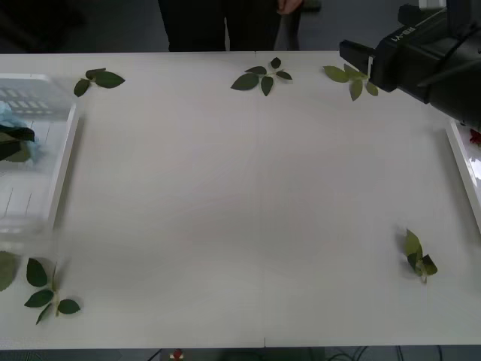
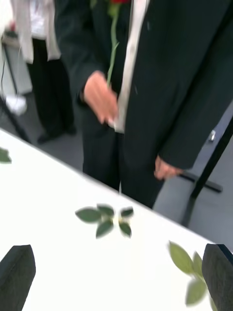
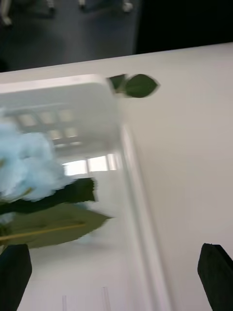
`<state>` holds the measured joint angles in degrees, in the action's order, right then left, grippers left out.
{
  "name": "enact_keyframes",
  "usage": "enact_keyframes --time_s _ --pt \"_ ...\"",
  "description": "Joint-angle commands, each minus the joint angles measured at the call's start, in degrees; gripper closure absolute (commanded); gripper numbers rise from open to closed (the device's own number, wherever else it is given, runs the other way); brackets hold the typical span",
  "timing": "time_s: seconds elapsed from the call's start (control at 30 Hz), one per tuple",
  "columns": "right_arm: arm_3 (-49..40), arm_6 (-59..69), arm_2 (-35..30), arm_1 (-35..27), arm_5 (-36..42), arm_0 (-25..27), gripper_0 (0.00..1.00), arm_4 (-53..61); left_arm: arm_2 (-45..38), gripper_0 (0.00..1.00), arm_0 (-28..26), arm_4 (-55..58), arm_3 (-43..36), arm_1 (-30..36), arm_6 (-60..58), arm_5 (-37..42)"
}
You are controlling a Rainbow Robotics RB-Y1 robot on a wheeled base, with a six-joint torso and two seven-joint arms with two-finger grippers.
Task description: Place the red flowers into the right box and the blue flowers into the left box. If a person shows an open palm, hand one flower to the person first, then continue sorting.
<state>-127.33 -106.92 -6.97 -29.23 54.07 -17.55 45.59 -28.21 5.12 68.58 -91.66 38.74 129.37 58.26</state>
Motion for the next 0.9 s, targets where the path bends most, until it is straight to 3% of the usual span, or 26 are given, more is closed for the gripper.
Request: enact_keyframes --time_s 0.03,0.3,0.5,0.7,0.9 --pt "-1.96 -10.24 -4.90 2.25 5.70 0.67 0.00 5.56 0.88 0.00 0.94 6.66 -4.76 2.48 5.89 5.20" --pt "0.06 -23.69 -14.57 3.74 20.46 0.94 0.00 18.30 9.23 0.00 1.03 21.86 -8.71 5.29 11.52 11.26" --pt "3.67 -32.30 -19.31 3.04 28.73 0.94 0.00 25.42 16.70 0.00 2.87 33.73 -11.17 9.42 15.74 11.35" --pt "7.80 -39.51 -19.75 -1.09 33.56 0.94 0.00 30.26 23.73 0.00 8.76 37.86 -13.81 10.56 16.27 12.58" --pt "12.02 -45.66 -19.75 -4.96 36.55 0.85 0.00 34.12 32.78 0.00 17.11 41.20 -13.98 11.27 16.70 7.48"
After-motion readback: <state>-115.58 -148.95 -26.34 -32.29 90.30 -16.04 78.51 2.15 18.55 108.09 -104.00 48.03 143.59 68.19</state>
